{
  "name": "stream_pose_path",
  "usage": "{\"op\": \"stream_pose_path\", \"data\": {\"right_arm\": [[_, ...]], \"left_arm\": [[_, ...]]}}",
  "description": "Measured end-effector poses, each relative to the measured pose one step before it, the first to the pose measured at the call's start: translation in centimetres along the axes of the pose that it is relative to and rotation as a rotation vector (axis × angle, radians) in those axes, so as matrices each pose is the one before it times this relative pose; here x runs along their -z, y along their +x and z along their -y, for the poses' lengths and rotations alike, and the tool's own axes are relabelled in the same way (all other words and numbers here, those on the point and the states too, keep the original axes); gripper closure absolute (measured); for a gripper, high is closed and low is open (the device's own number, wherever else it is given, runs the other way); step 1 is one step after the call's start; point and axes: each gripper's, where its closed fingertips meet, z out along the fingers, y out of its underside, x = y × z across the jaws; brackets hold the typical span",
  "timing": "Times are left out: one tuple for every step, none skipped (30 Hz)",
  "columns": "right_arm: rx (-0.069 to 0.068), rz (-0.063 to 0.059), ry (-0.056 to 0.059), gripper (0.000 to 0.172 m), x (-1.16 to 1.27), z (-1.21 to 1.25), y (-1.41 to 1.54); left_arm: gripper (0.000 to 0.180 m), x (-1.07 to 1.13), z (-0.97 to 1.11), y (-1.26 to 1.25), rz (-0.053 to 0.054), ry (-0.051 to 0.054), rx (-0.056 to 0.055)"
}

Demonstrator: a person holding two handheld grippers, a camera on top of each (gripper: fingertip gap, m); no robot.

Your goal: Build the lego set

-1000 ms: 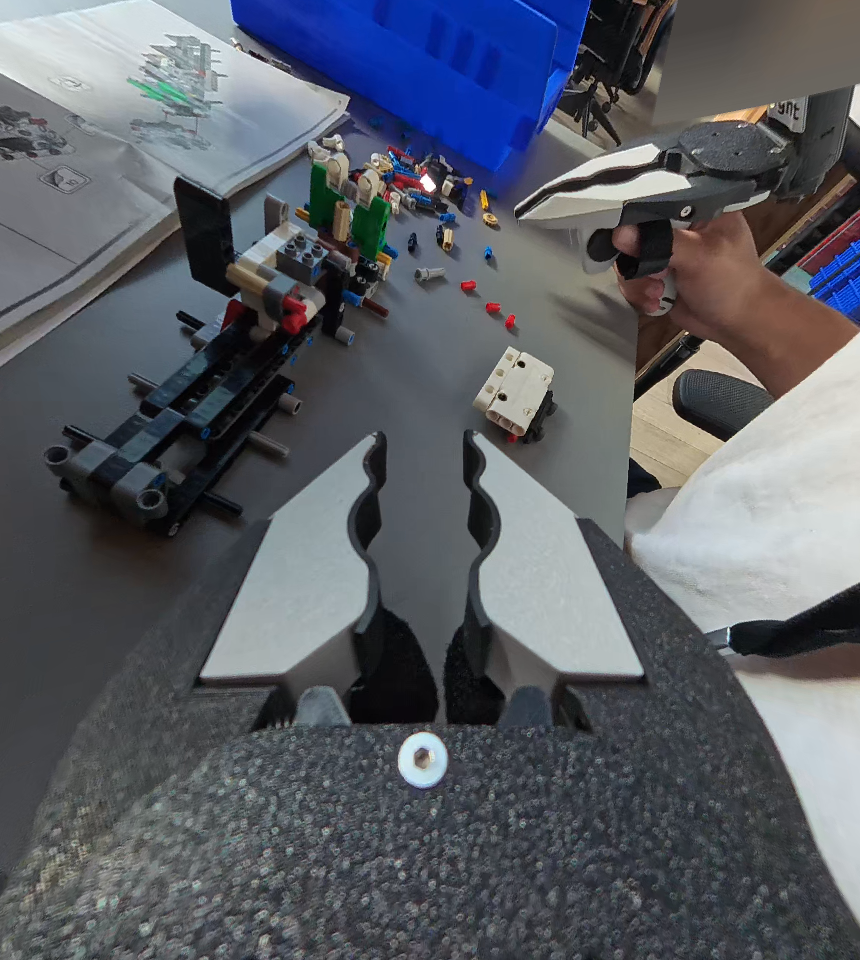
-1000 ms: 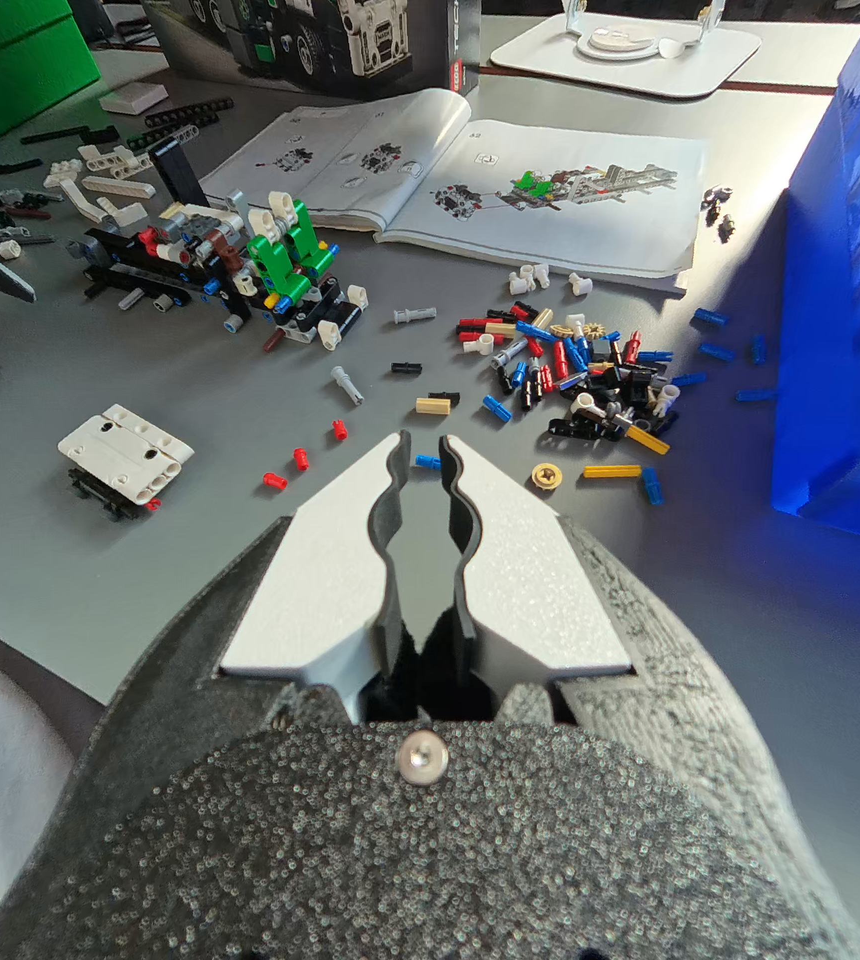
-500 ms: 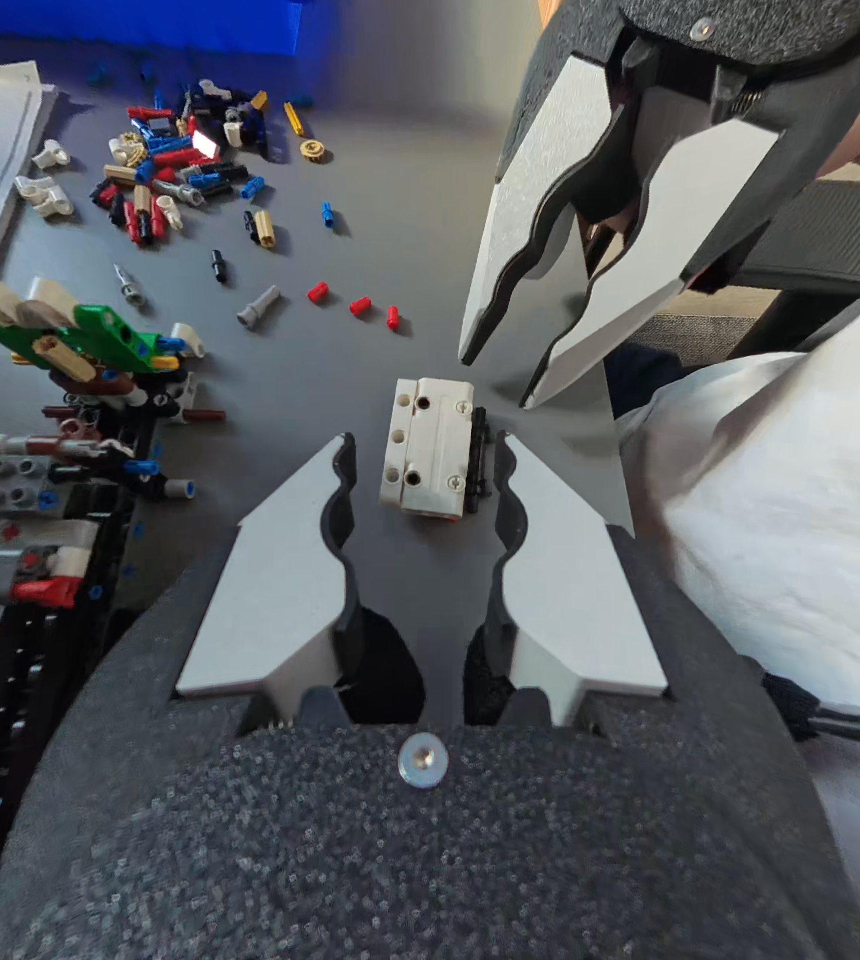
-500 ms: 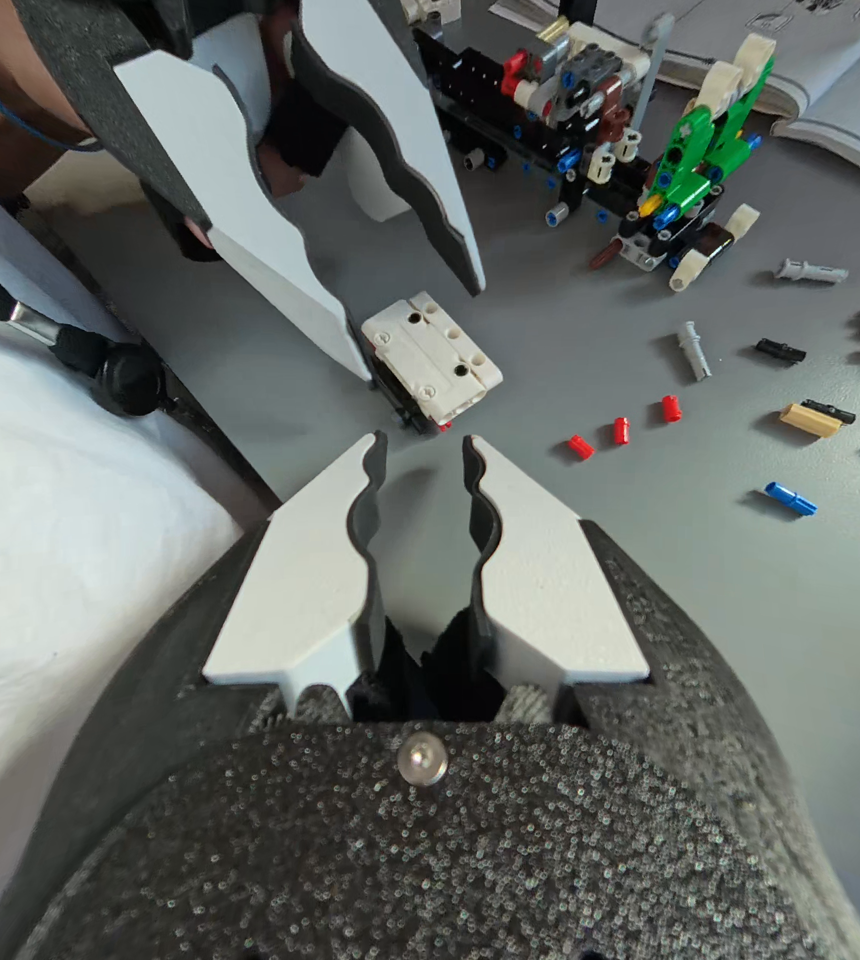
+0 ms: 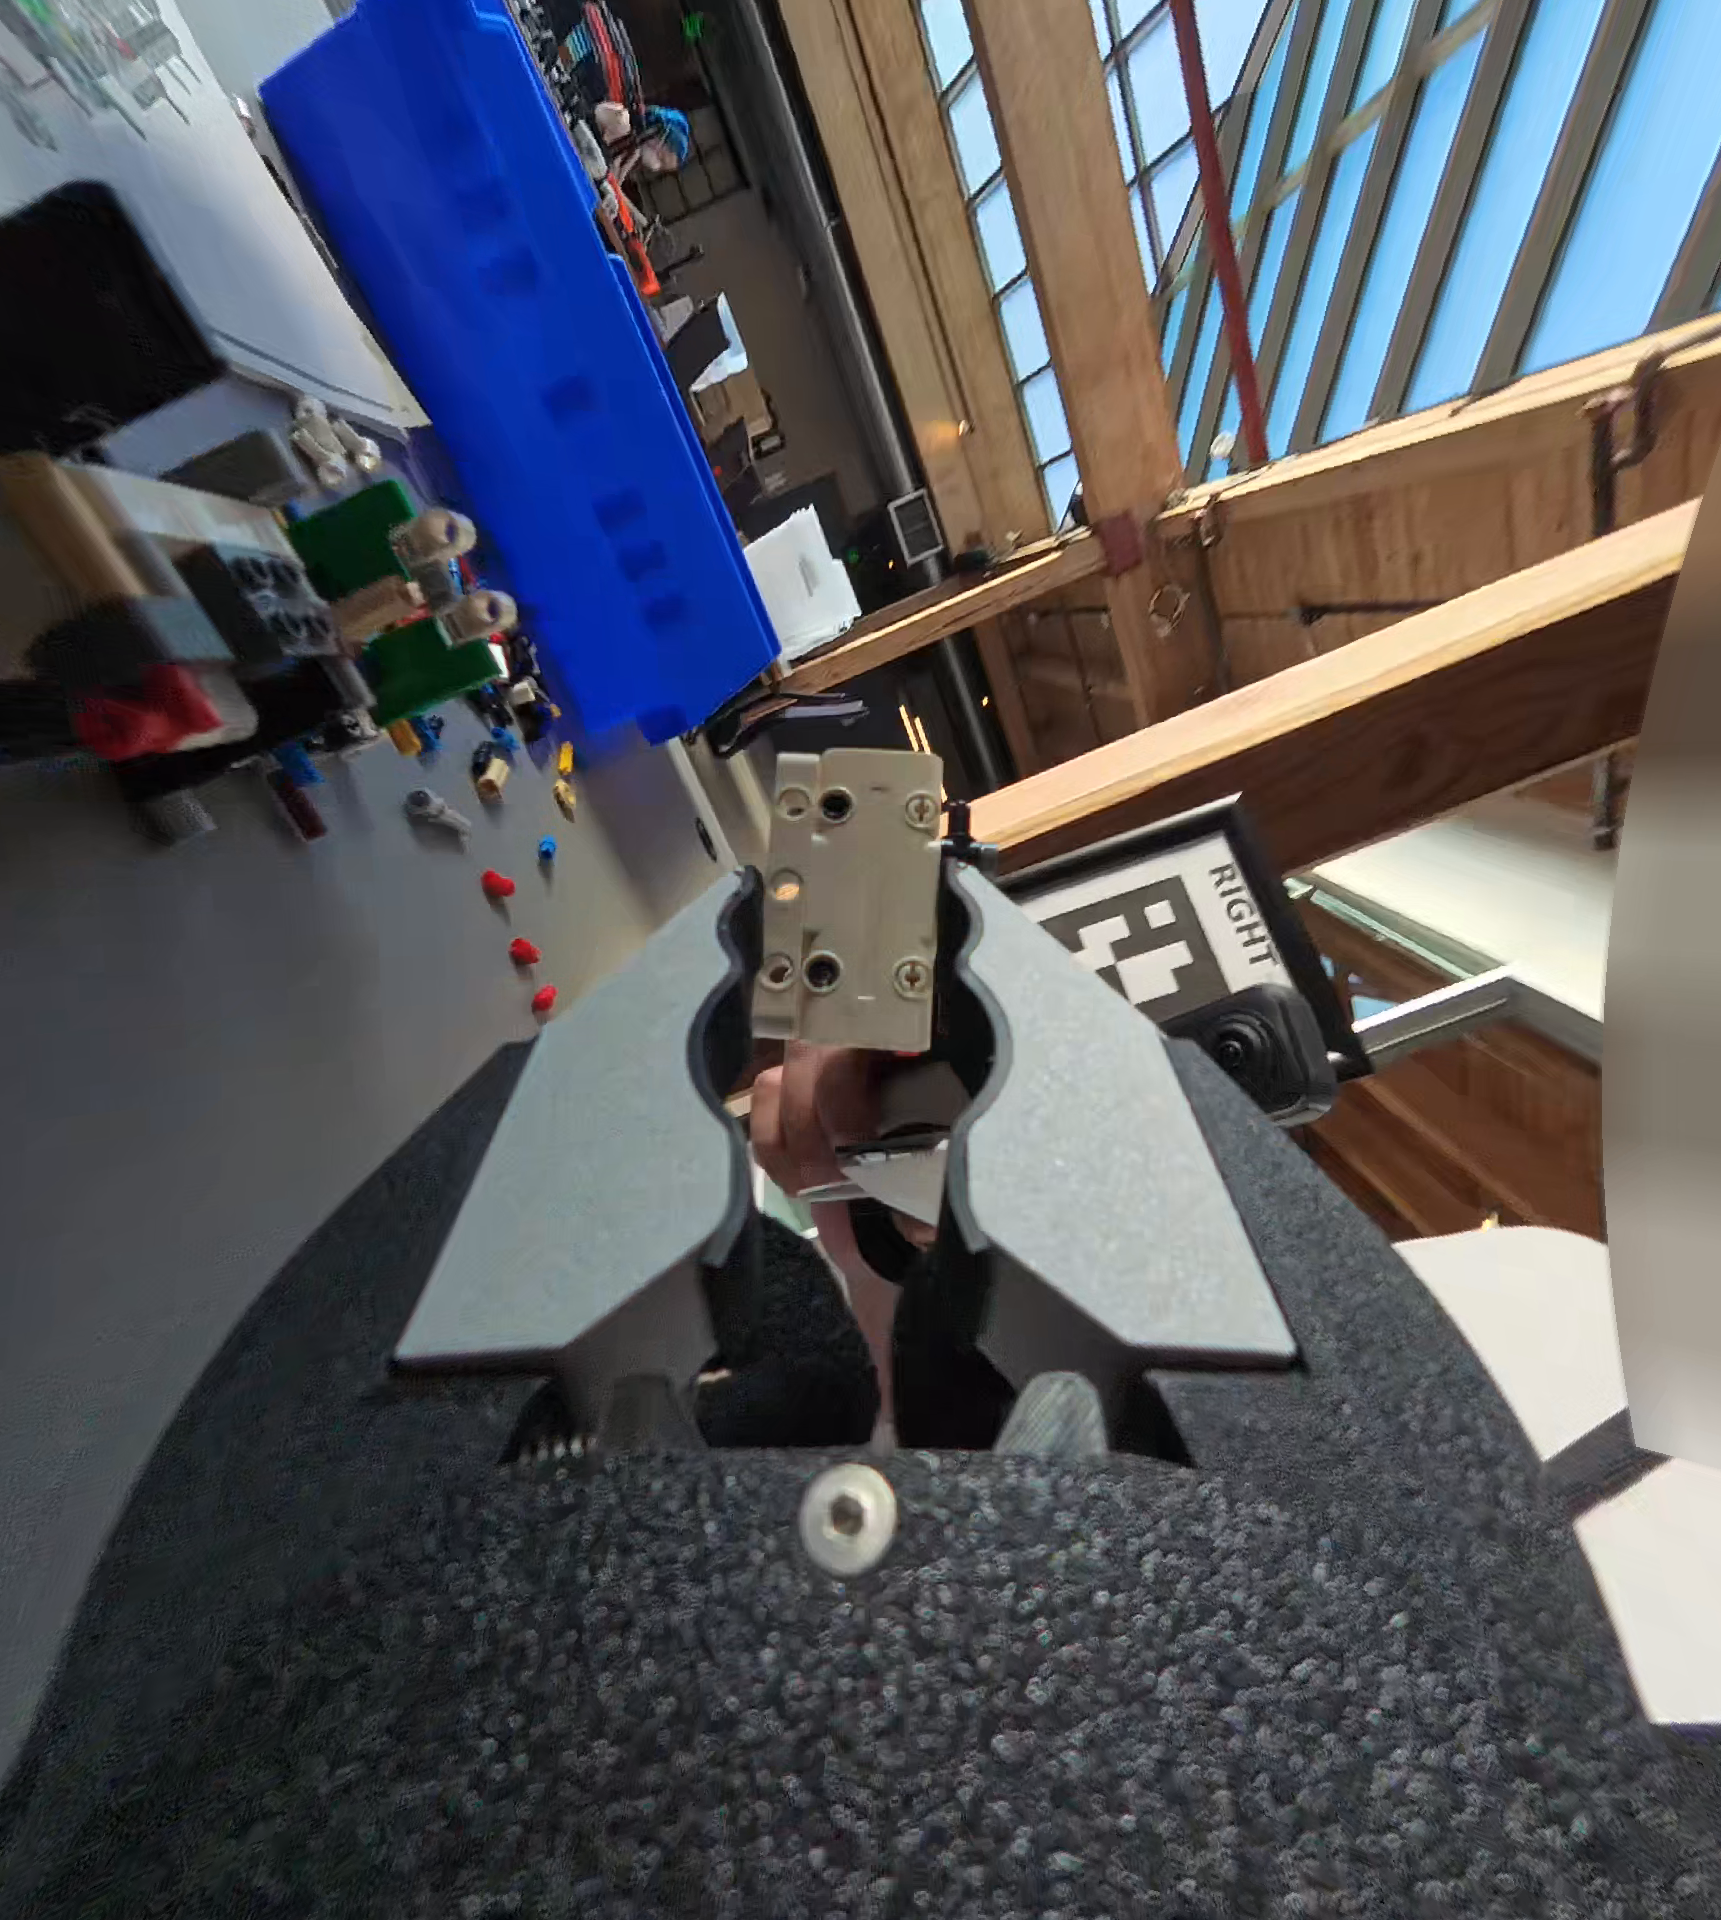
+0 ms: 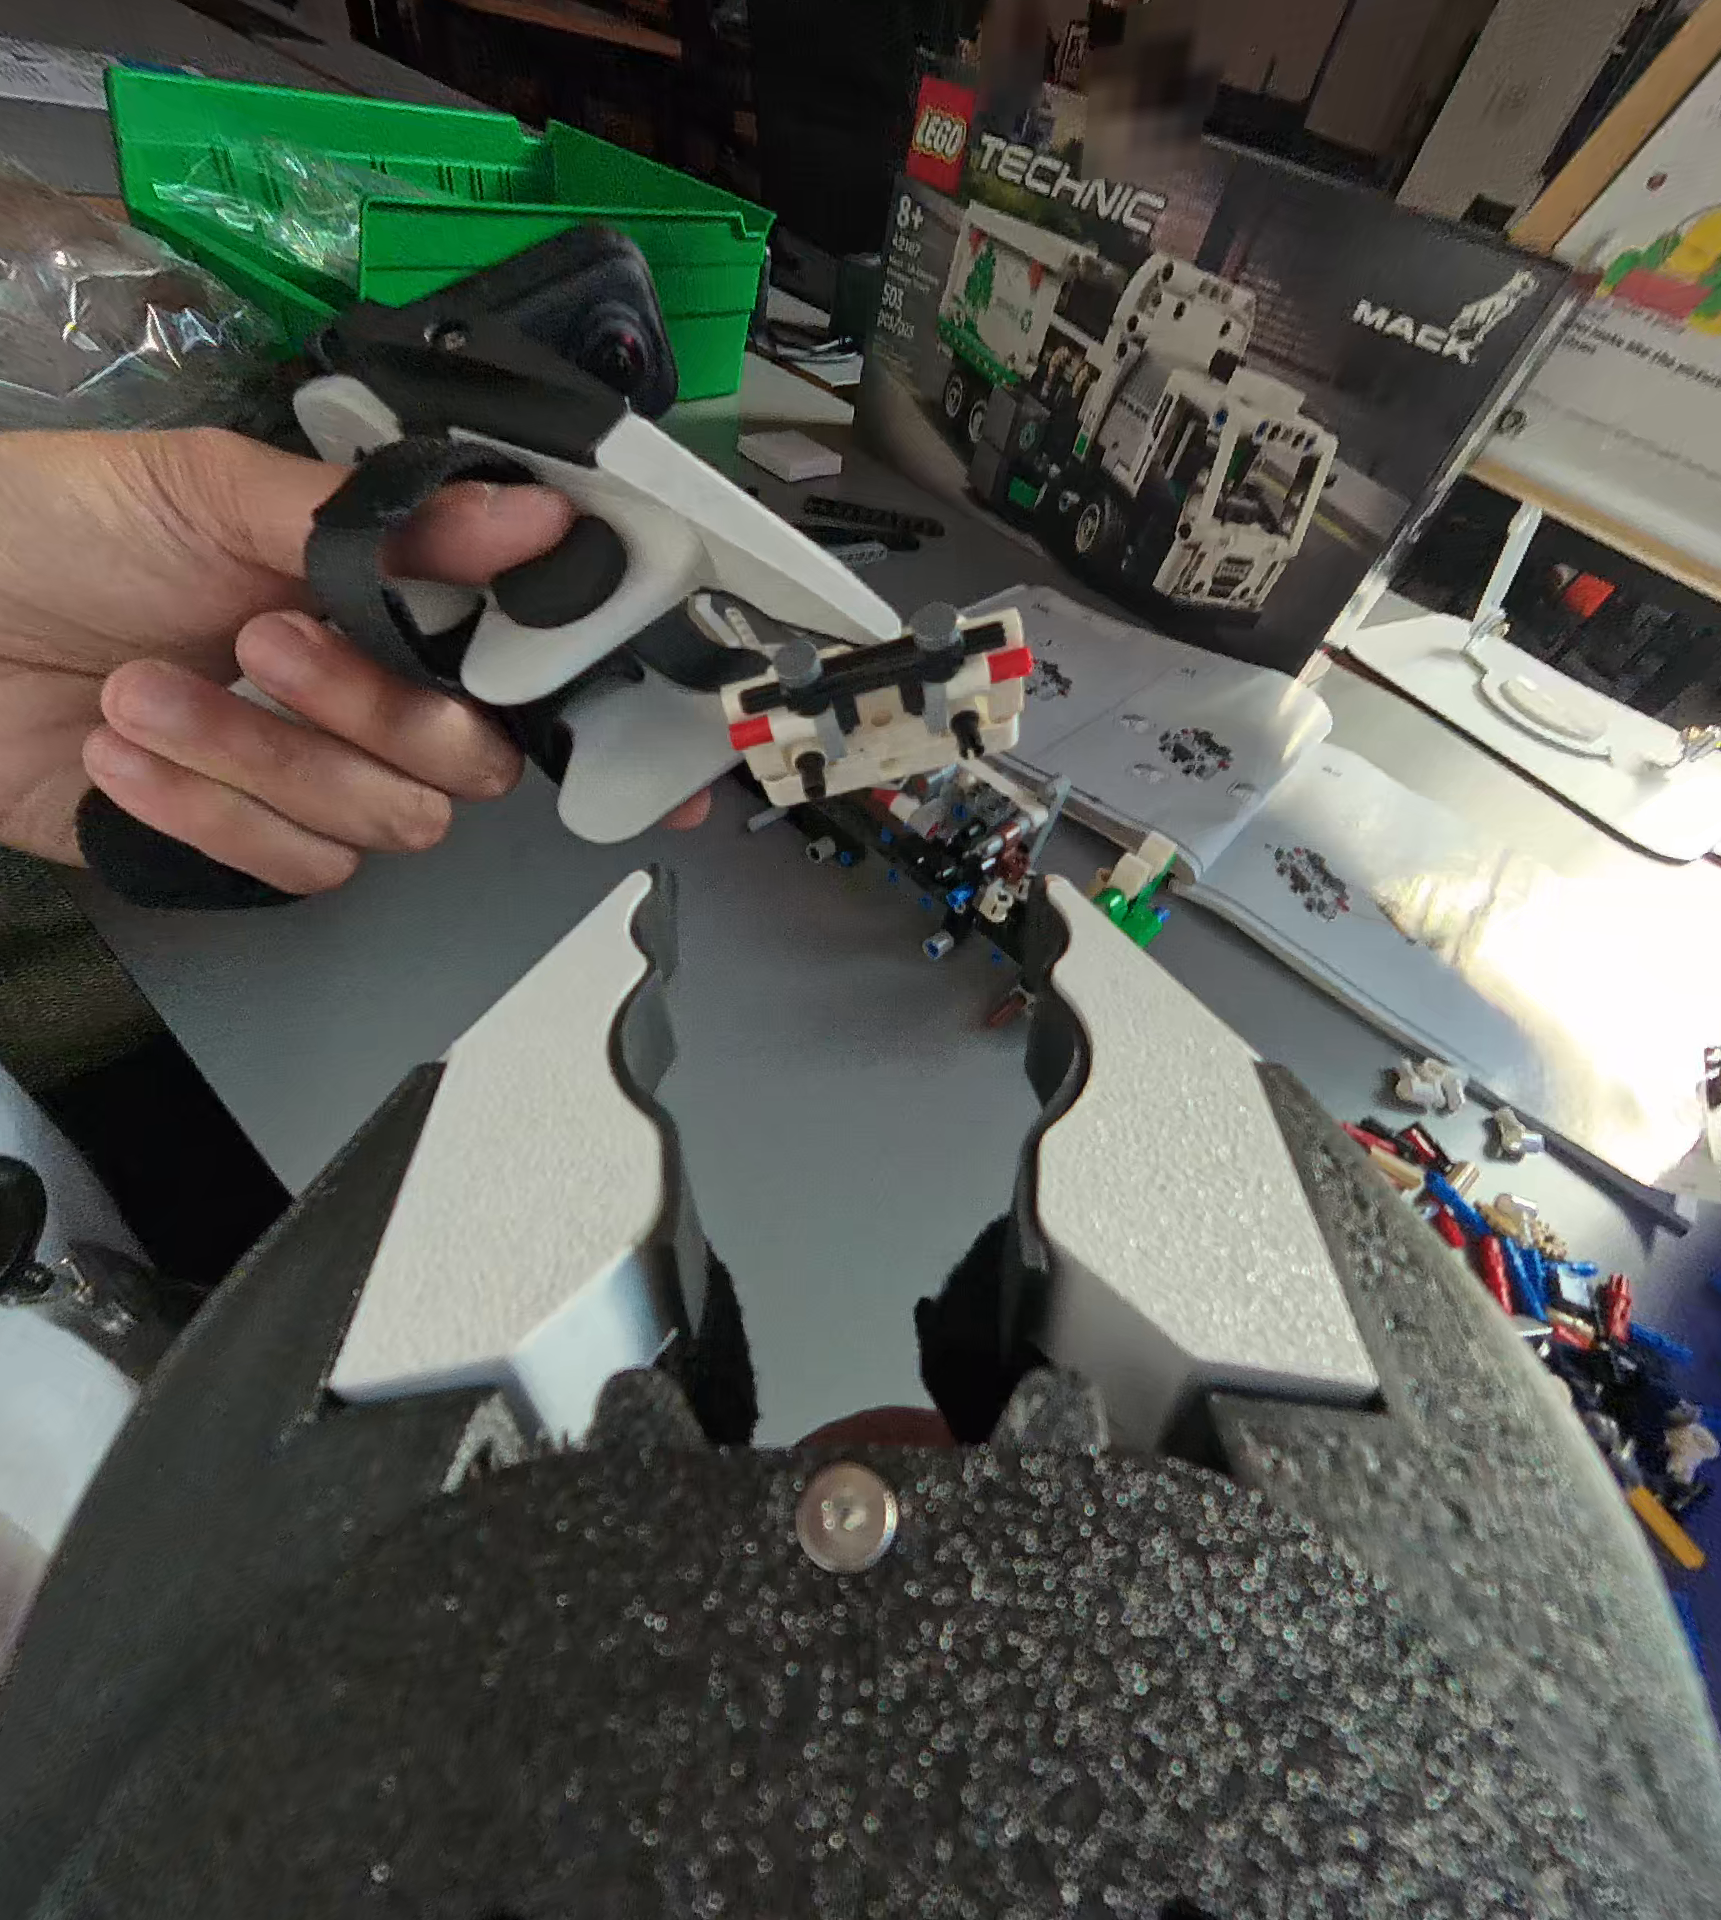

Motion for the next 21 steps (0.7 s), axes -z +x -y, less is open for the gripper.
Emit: {"op": "stream_pose_path", "data": {"right_arm": [[0.0254,-0.0139,0.0232,0.105,-0.305,0.992,-0.076],[0.0189,-0.0187,0.0280,0.107,-0.255,0.962,0.030],[0.0095,-0.0065,0.0242,0.111,-0.270,0.806,-0.183],[0.0039,-0.0091,0.0159,0.113,-0.364,0.623,-0.149],[0.0071,-0.0070,-0.0021,0.114,-0.496,0.446,-0.161],[-0.0003,0.0131,-0.0328,0.113,-0.571,0.088,-0.456],[-0.0105,0.0190,-0.0337,0.111,-0.549,-0.051,-0.544],[-0.0202,0.0255,-0.0262,0.106,-0.534,-0.163,-0.645],[-0.0305,0.0197,-0.0224,0.106,-0.452,-0.302,-0.514],[-0.0394,0.0063,-0.0164,0.106,-0.398,-0.358,-0.270],[-0.0348,0.0200,-0.0063,0.106,-0.359,-0.275,-0.454],[-0.0314,0.0160,0.0038,0.108,-0.302,-0.137,-0.405],[-0.0253,0.0033,0.0124,0.116,-0.274,-0.058,-0.200],[-0.0143,0.0028,0.0228,0.123,-0.233,0.065,-0.177],[-0.0110,-0.0070,0.0261,0.128,-0.146,0.117,0.015],[-0.0080,-0.0126,0.0222,0.136,-0.035,0.114,0.132],[-0.0077,-0.0037,0.0123,0.143,0.049,0.044,0.063],[-0.0058,0.0095,0.0015,0.144,-0.004,-0.044,-0.098],[0.0002,0.0102,-0.0047,0.145,-0.005,-0.130,-0.098],[0.0044,0.0130,-0.0004,0.150,0.078,-0.085,-0.155],[-0.0016,0.0116,0.0004,0.151,0.082,-0.067,-0.130]], "left_arm": [[0.151,0.532,0.496,0.119,-0.0310,0.0529,0.0710],[0.151,0.439,0.237,-0.029,-0.0135,0.0349,0.0471],[0.151,0.409,0.134,-0.135,-0.0022,0.0313,0.0377],[0.151,0.363,0.066,-0.106,-0.0033,0.0259,0.0369],[0.151,0.326,0.039,-0.158,0.0016,0.0240,0.0310],[0.151,0.356,0.156,-0.198,0.0132,0.0323,0.0070],[0.151,0.336,0.132,-0.126,0.0176,0.0276,-0.0196],[0.151,0.321,0.182,0.054,0.0125,0.0257,-0.0279],[0.151,0.309,0.200,0.146,0.0096,0.0214,-0.0251],[0.151,0.264,0.192,0.191,0.0074,0.0161,-0.0234],[0.151,0.221,0.217,0.167,0.0091,0.0146,-0.0223],[0.151,0.208,0.249,0.149,0.0066,0.0163,-0.0175],[0.151,0.146,0.154,0.220,-0.0025,0.0105,-0.0085],[0.151,0.096,0.049,0.184,-0.0047,0.0070,-0.0020],[0.151,0.041,-0.092,0.088,-0.0011,-0.0002,-0.0013],[0.151,-0.027,-0.222,0.019,-0.0002,-0.0084,-0.0036],[0.151,-0.006,-0.188,0.010,-0.0013,-0.0053,-0.0043],[0.151,0.086,-0.012,-0.034,0.0017,0.0027,-0.0046],[0.151,0.092,0.003,-0.094,0.0055,-0.0019,-0.0063],[0.151,0.134,0.058,-0.080,0.0038,-0.0028,-0.0074],[0.151,0.089,-0.087,-0.015,-0.0009,-0.0159,-0.0068]]}}
